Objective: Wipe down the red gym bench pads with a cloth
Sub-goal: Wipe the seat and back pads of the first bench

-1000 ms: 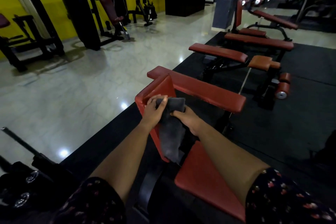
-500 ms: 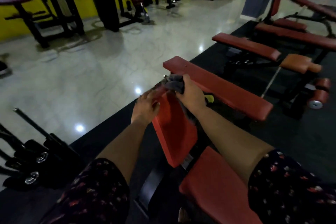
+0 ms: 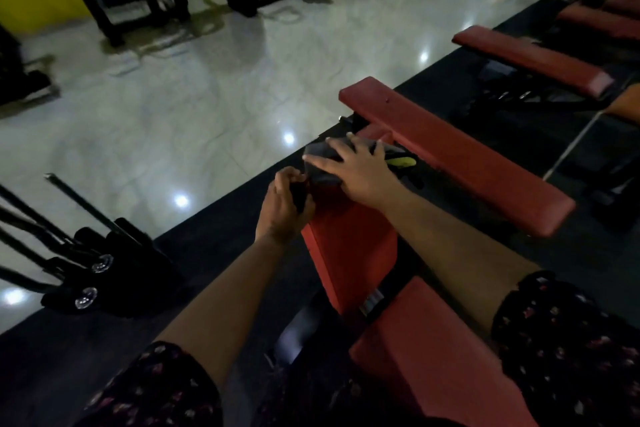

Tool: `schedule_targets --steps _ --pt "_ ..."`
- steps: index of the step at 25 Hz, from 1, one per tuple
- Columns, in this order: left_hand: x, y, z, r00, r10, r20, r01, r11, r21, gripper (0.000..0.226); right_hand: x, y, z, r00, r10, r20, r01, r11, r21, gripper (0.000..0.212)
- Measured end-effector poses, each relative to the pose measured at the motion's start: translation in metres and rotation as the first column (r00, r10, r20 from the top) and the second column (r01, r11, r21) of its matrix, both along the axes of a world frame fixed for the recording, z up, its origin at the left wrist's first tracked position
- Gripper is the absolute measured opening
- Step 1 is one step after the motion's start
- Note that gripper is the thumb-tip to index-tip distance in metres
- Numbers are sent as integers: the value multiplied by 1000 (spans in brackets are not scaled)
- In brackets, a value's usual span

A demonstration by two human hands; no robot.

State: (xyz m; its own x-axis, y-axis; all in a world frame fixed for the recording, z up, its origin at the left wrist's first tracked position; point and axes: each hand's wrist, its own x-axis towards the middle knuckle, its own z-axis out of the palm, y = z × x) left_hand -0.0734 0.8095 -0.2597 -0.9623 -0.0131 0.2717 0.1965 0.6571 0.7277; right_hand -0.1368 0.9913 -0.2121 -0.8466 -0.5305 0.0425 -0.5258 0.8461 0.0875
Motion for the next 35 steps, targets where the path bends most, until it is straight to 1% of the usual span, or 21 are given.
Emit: schedule_targets --steps 1,3,5,7,11,13,16,17,19,21,22,23,24,26,27,28,30,32,35 --pt "-2 -1 0 1000 -5 -29 6 1000 15 50 -9 11 2 999 -42 -6 42 999 -1 80" --pt "-6 -1 2 998 -16 -54 18 999 33 46 -29 34 8 982 -186 45 187 982 -25 74" --pt "-13 -4 3 997 -59 -54 59 998 -12 40 -38 42 14 955 -287 80 289 957 -25 70" --pt "-21 -6 5 993 -108 -37 104 991 -85 40 -31 31 16 961 -272 40 272 962 9 71" --pt "-44 0 15 970 -218 109 237 947 -215 56 -10 21 1 990 -128 -58 132 990 54 76" --pt "-59 9 24 945 -289 154 321 912 -256 52 -16 35 -1 986 -139 -91 142 989 37 70" --pt "-76 23 30 915 -378 143 404 851 -335 41 -45 53 4 962 -271 -33 270 962 -45 60" --pt "-78 26 29 908 -394 144 419 835 -357 42 -54 59 4 949 -315 1 314 946 -81 61" --pt "-82 27 23 895 -417 157 445 811 -381 44 -70 72 -1 914 -396 85 405 899 -166 70" --pt "-83 26 22 892 -421 167 452 807 -380 46 -80 80 -7 873 -454 180 487 835 -255 75" --pt "-83 25 22 893 -419 163 448 808 -382 47 -81 80 -7 862 -465 202 506 813 -287 75" --pt "-83 26 23 896 -417 156 444 809 -386 47 -80 77 -6 866 -463 189 500 810 -305 74" --pt "-82 25 24 897 -415 150 440 811 -385 48 -76 72 -7 885 -445 139 466 832 -300 73" --pt "-81 24 23 896 -421 142 442 814 -377 47 -65 67 -12 944 -330 -1 321 919 -228 69" --pt "-82 25 23 895 -422 148 445 812 -377 47 -61 69 -17 961 -272 -40 259 944 -202 68" --pt "-82 24 23 896 -416 155 443 814 -375 47 -61 73 -22 967 -250 -53 234 949 -212 70" --pt "-82 24 23 901 -402 162 433 827 -358 51 -74 86 -30 952 -306 -1 291 905 -312 78" --pt "-80 25 23 908 -395 142 419 843 -338 51 -92 98 -43 924 -361 126 380 825 -418 84" --pt "-78 25 22 913 -392 110 407 857 -316 47 -98 116 -76 913 -324 248 408 713 -570 91"
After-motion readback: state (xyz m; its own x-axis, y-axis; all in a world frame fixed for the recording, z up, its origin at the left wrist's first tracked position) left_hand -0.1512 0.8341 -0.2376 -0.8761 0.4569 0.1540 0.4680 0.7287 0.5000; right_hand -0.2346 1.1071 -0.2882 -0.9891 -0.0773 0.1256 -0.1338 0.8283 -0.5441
